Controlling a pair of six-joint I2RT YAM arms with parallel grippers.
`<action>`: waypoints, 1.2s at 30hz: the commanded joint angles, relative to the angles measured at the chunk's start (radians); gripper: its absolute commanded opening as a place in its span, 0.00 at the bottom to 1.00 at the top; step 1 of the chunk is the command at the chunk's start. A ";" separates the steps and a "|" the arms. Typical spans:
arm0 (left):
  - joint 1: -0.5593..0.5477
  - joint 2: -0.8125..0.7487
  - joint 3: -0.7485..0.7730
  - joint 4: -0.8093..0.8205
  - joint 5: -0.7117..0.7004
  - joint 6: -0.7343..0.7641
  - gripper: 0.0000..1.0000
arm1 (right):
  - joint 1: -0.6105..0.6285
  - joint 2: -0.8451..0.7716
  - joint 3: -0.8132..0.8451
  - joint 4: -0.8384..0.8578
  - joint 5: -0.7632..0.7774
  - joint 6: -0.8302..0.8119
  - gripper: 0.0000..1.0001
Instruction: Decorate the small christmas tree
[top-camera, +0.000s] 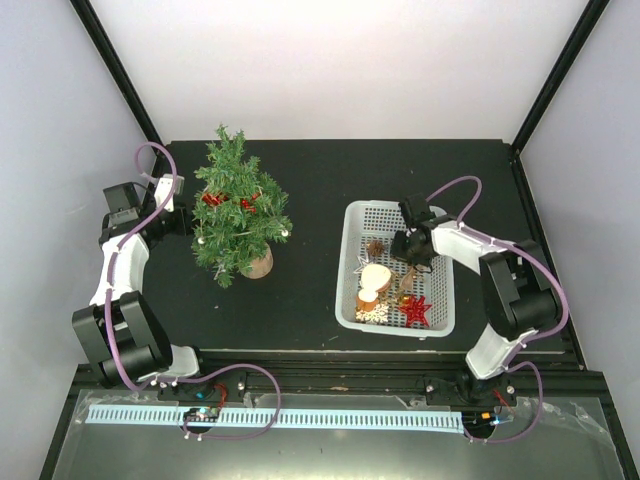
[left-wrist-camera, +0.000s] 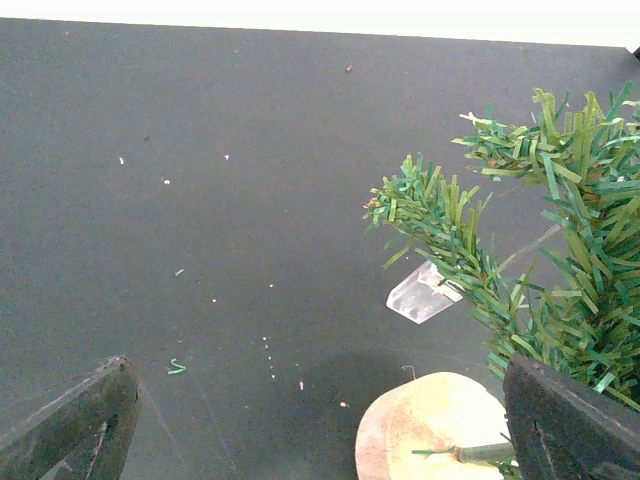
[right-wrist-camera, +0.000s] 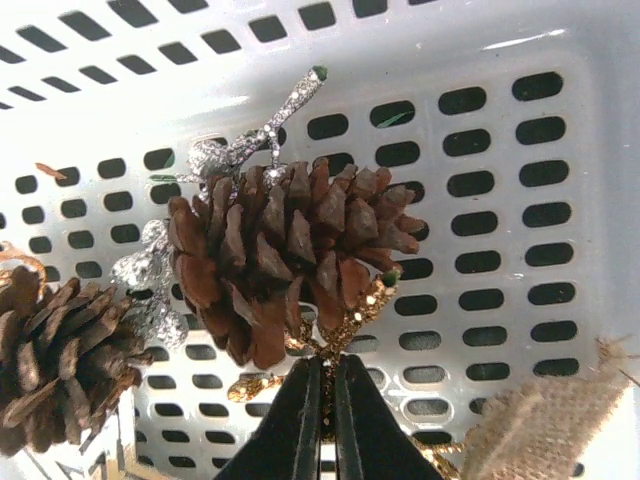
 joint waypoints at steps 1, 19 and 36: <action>-0.005 0.001 0.002 0.022 0.027 -0.011 0.99 | -0.006 -0.066 -0.015 -0.007 0.028 -0.006 0.03; -0.005 -0.006 0.007 -0.002 0.032 0.021 0.99 | 0.075 -0.388 0.155 -0.182 0.037 -0.063 0.02; 0.062 -0.153 0.099 -0.309 -0.031 0.430 0.99 | 0.316 -0.306 0.432 -0.243 0.110 -0.083 0.02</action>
